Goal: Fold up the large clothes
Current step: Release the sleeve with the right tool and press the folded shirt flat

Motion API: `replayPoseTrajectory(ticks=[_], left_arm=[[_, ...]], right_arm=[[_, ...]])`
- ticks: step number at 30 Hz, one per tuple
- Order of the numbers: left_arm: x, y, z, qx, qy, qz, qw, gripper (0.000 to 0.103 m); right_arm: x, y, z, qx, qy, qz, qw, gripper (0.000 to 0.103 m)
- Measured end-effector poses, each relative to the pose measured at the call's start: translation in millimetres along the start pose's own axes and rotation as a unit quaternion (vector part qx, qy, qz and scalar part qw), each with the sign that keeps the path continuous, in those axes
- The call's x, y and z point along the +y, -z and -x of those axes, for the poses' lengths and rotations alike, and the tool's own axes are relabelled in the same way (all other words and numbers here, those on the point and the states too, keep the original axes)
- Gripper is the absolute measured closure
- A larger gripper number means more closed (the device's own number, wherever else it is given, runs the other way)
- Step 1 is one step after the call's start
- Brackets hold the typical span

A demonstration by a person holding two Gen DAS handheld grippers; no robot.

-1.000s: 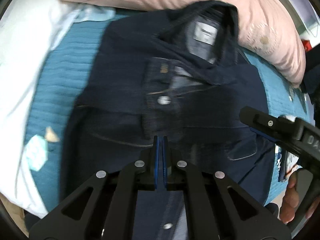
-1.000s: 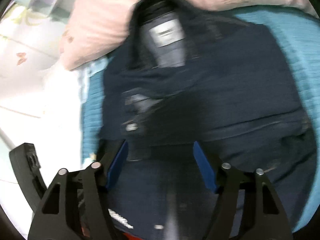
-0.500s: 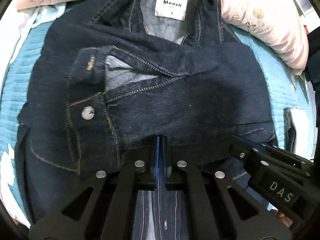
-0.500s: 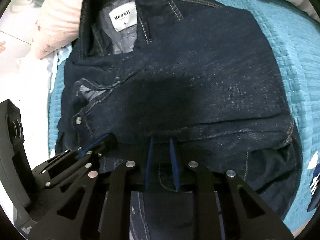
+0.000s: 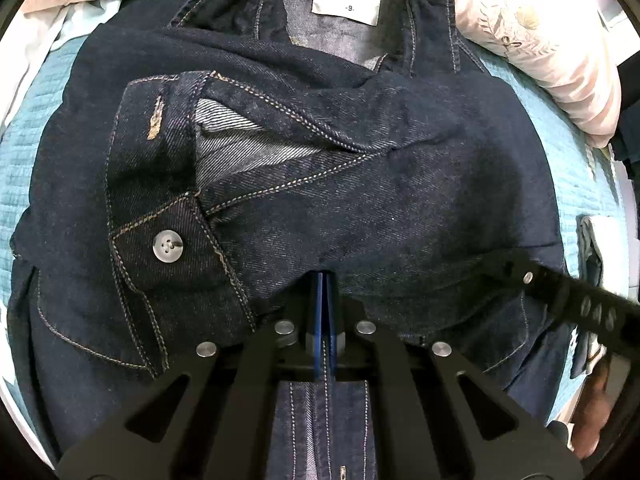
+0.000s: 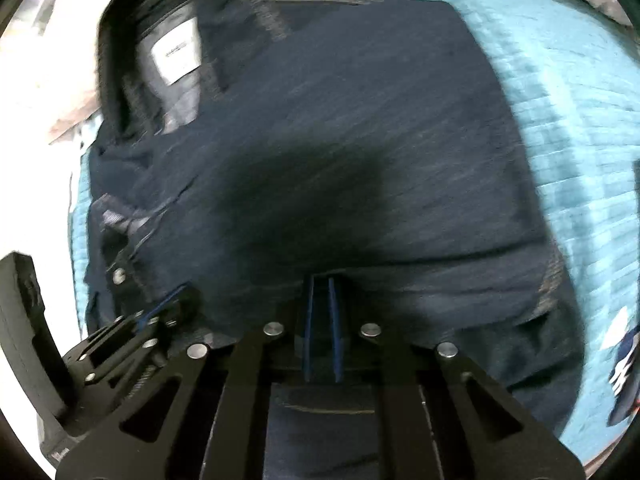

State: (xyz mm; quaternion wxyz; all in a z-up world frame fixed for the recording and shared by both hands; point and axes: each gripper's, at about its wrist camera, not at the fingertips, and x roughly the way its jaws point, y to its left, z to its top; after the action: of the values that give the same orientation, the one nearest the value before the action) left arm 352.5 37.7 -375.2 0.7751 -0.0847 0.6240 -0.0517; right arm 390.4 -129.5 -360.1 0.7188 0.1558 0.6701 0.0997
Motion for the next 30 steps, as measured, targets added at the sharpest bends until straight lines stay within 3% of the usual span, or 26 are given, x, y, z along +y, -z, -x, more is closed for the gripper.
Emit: replayPoseTrajectory(ticks=[4,8,12,13,15,21,30], left_arm=[[2.5,4.6,2.7,-0.004,0.001,-0.002,1.0000,0.099],[6.9,4.5,4.6,-0.001,0.010,0.000,1.0000,0.099],[8.5,8.1,7.5,-0.008,0.009,-0.007,0.9999,0.099],[7.8,8.3,7.0,-0.008,0.007,-0.010,0.9999,0.099],[7.1,7.9,6.8,-0.007,0.006,-0.010,0.9999,0.099],[8.8,8.2,6.2,-0.008,0.012,0.005,0.9999,0.099],[14.6,6.6,3.5,-0.005,0.026,0.011,0.9996,0.099]], right_arm=[[-41.5,-2.6,-8.2,0.015,-0.099,-0.067,0.993,0.103],[-38.8,0.4,11.4,-0.012,-0.021,-0.020,1.000,0.103],[-70.2,2.7,14.2,0.003,-0.068,-0.078,0.995,0.103],[-77.4,3.3,20.6,-0.009,-0.059,-0.084,0.995,0.103],[-82.5,2.3,27.1,-0.039,0.014,-0.067,0.997,0.103],[-121.1,-3.4,9.9,-0.026,-0.054,-0.111,0.992,0.103],[-82.3,8.6,31.2,-0.023,0.036,-0.080,0.996,0.103]])
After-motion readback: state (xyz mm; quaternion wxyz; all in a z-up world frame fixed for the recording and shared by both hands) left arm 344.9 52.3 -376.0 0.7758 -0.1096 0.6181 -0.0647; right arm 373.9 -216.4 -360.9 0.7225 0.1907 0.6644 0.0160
